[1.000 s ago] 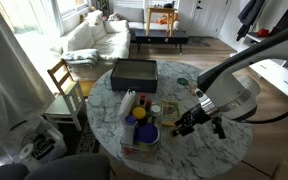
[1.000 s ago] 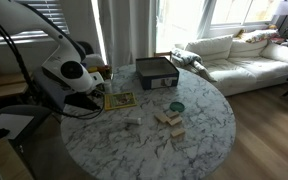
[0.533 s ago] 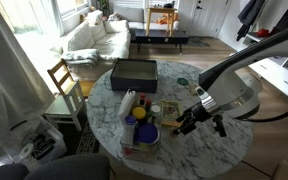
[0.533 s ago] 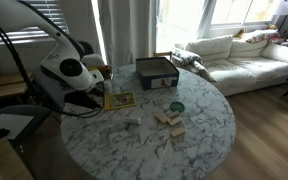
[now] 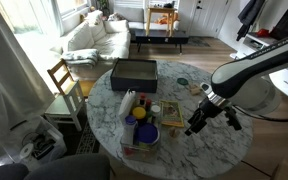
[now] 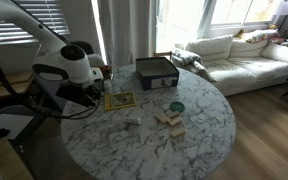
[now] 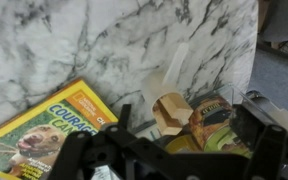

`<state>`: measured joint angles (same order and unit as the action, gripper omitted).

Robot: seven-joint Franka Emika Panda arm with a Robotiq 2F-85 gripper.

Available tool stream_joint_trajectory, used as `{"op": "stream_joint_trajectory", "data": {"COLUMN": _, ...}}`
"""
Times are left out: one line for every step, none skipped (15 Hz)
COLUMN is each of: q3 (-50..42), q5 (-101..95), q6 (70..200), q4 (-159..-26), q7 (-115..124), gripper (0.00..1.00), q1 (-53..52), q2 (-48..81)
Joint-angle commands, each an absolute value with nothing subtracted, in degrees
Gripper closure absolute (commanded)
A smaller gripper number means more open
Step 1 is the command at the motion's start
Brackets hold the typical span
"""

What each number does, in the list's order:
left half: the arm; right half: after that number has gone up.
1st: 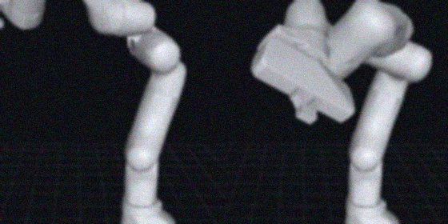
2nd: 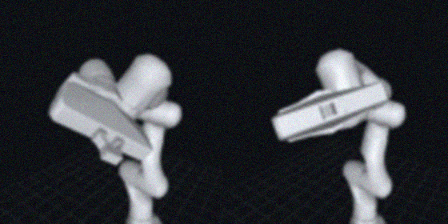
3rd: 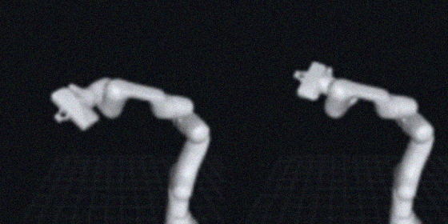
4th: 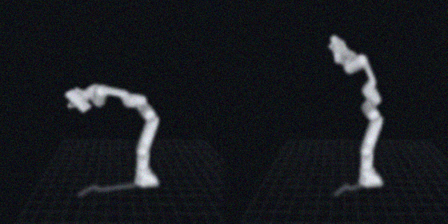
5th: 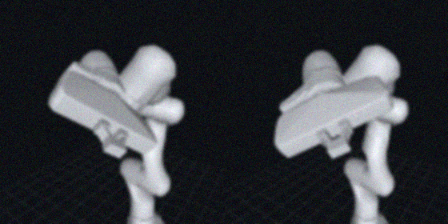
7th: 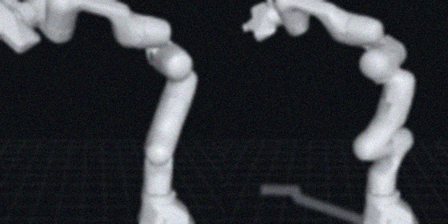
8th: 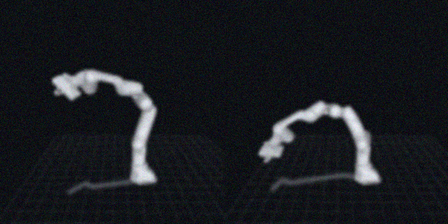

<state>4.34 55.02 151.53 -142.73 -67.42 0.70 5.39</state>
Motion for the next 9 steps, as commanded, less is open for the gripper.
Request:
{"op": "stream_joint_trajectory", "data": {"q3": 1.92, "q5": 42.27, "q6": 142.59, "q4": -142.6, "q7": -51.94, "gripper": 0.0, "q1": 0.5, "q2": 2.14}}
{"op": "stream_joint_trajectory", "data": {"q3": 1.58, "q5": 39.77, "q6": 140.2, "q4": -141.51, "q7": -47.63, "gripper": 0.0, "q1": 0.62, "q2": 1.91}}
{"op": "stream_joint_trajectory", "data": {"q3": 1.29, "q5": 37.61, "q6": 137.62, "q4": -140.4, "q7": -43.34, "gripper": 0.0, "q1": 0.72, "q2": 1.33}}
{"op": "stream_joint_trajectory", "data": {"q3": 1.11, "q5": 35.95, "q6": 136.45, "q4": -139.11, "q7": -38.96, "gripper": 0.0, "q1": 0.69, "q2": 1.4}}
{"op": "stream_joint_trajectory", "data": {"q3": 1.11, "q5": 34.17, "q6": 134.89, "q4": -137.81, "q7": -34.69, "gripper": 0.0, "q1": 0.53, "q2": 0.87}}
{"op": "stream_joint_trajectory", "data": {"q3": 1.13, "q5": 32.58, "q6": 133.52, "q4": -136.43, "q7": -30.46, "gripper": 0.0, "q1": 0.42, "q2": 0.44}}
{"op": "stream_joint_trajectory", "data": {"q3": 1.32, "q5": 31.05, "q6": 132.28, "q4": -134.87, "q7": -26.2, "gripper": 0.0, "q1": 0.2, "q2": 0.27}}
{"op": "stream_joint_trajectory", "data": {"q3": 1.59, "q5": 29.73, "q6": 131.09, "q4": -133.4, "q7": -22.02, "gripper": 0.0, "q1": -0.07, "q2": -0.23}}
{"op": "stream_joint_trajectory", "data": {"q3": 1.98, "q5": 28.7, "q6": 129.71, "q4": -131.64, "q7": -17.9, "gripper": 0.0, "q1": -0.47, "q2": -0.6}}
